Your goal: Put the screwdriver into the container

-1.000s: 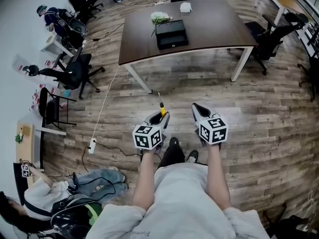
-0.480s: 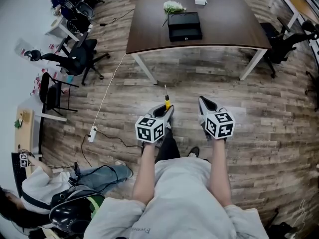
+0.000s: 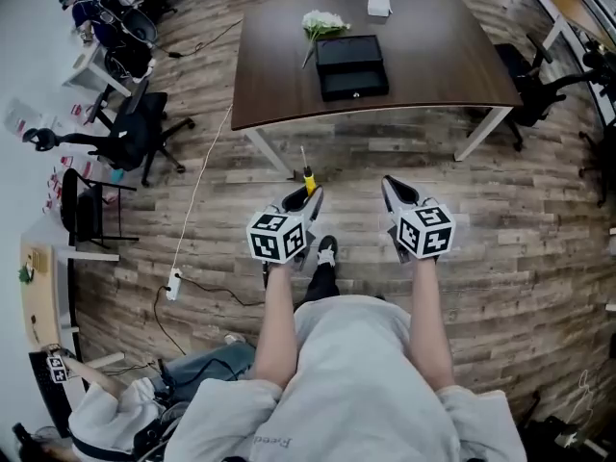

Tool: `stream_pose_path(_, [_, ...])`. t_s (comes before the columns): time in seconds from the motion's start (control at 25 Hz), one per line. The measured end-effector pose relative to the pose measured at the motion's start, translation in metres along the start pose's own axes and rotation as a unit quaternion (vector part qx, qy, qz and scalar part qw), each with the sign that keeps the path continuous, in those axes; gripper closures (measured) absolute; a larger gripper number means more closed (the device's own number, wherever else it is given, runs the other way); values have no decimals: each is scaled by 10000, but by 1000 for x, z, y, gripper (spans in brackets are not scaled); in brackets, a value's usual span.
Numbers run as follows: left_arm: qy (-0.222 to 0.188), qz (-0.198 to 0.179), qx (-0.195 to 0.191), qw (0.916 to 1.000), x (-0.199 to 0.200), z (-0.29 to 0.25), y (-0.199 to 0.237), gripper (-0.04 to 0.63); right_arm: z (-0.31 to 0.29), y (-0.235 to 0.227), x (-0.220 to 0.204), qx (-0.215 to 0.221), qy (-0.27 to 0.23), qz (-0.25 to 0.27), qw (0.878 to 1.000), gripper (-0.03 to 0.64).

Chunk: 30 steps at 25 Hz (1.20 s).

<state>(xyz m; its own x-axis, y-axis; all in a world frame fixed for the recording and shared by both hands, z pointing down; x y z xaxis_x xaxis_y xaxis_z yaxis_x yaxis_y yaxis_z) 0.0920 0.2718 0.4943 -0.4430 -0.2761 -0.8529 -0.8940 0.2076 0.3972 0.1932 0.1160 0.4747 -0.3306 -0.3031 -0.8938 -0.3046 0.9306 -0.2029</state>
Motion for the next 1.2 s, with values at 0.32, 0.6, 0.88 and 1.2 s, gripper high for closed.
stream_pose_path(0.32, [112, 38, -351, 9993, 45, -38, 77, 459, -60, -12, 31, -609, 60, -64, 9981, 617])
stream_pose_path(0.6, [290, 45, -626, 9976, 63, -54, 136, 459, -108, -10, 38, -972, 132, -181, 9950, 617])
stream_pose_path(0.88, [530, 105, -662, 9963, 61, -51, 188, 459, -127, -13, 43, -1333, 60, -526, 9897, 617])
stream_pose_path(1.2, [704, 31, -763, 9946, 65, -64, 208, 459, -158, -13, 38, -1345, 140, -734, 9881, 617])
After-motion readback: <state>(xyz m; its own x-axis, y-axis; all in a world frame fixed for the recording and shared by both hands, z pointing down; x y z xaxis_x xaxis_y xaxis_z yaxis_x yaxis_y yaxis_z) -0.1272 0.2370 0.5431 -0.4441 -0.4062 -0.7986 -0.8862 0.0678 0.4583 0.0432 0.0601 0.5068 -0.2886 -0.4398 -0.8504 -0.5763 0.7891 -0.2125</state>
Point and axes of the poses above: the fingertips, and each gripper's own axes: z backward along the fingers, y to its left, x out of its top, the point moved 2 cm from there along z, backward along the fingers, and after that the axes turned 12 degrees about -x, right-handed, at the moved point
